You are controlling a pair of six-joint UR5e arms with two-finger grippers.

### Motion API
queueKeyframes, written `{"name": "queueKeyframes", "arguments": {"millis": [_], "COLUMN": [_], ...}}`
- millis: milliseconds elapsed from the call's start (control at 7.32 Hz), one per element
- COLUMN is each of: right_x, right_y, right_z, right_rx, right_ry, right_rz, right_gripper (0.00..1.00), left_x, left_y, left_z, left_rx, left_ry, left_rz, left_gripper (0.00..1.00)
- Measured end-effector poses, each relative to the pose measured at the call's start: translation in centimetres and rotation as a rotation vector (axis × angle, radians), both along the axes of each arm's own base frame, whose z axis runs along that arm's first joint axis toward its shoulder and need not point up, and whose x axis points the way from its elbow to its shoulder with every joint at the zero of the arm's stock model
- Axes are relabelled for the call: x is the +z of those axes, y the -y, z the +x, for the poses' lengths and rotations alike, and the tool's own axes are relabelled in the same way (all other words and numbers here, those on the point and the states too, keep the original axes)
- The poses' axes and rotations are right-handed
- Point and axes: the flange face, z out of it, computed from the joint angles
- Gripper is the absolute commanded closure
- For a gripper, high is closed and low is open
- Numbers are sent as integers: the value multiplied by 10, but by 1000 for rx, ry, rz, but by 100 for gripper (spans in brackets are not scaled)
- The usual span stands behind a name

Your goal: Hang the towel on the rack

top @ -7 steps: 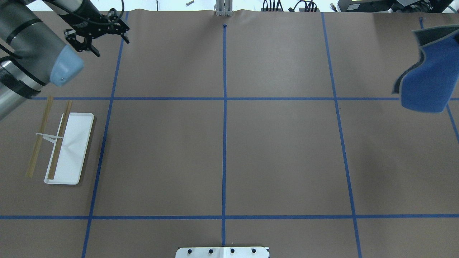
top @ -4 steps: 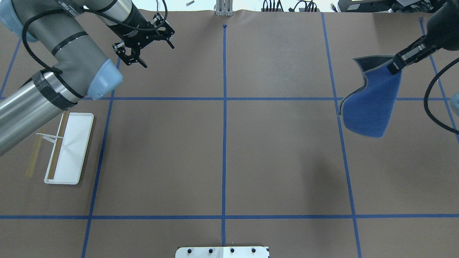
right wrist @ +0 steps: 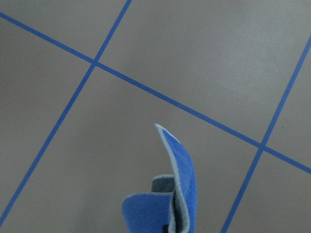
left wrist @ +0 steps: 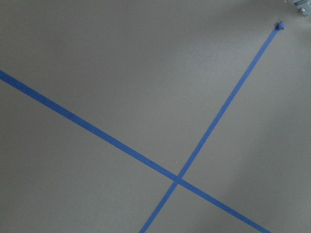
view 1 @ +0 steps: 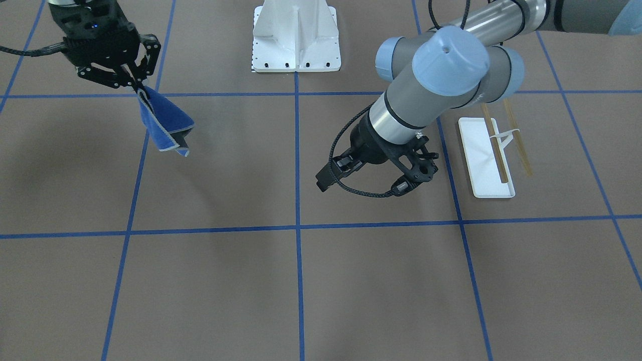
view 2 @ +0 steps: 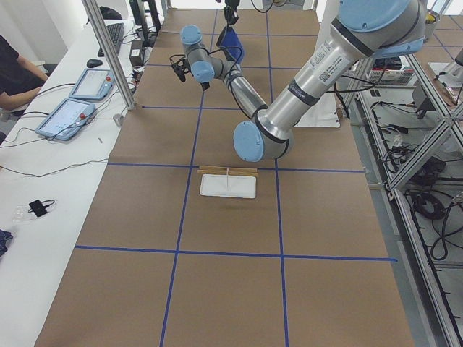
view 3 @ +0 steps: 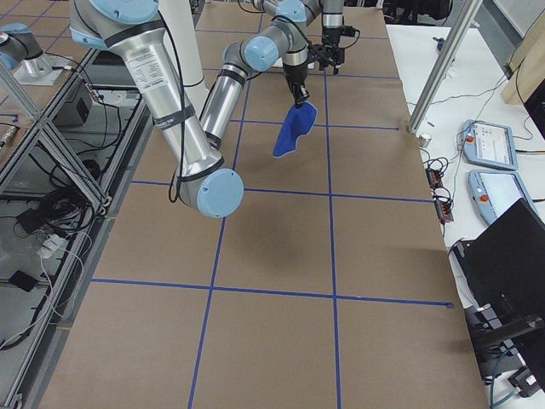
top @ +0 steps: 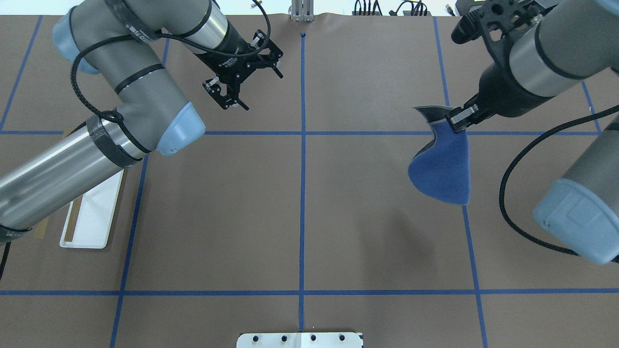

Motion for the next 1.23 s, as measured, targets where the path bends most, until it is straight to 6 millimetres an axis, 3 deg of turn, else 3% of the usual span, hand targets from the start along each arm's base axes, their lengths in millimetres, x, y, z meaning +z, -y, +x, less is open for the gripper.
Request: {"name": "queueKeyframes", "arguments": {"millis": [273,683,820,1230], "right_x": [-8,-24,-29,-39], "right_y": [-18,-34,-38,-53], "right_z": [-31,-56,-61,-77], "right_rx": [7,8,6,13], "right_ry": [13,36,44,66], "right_rz": [7,4,5,25], "right_gripper": [100,100,100,100], "left_x": [-31,-89,-98,-96], "left_y": [-30,-45,-45,-43], "left_z": [35,47,48,65], "left_rx": [45,31,26,36], "left_ry": [-31,-89,-109,-137], "left_rz": [-21,-85,-83,-64], "left_gripper": [2,2,2,2]}}
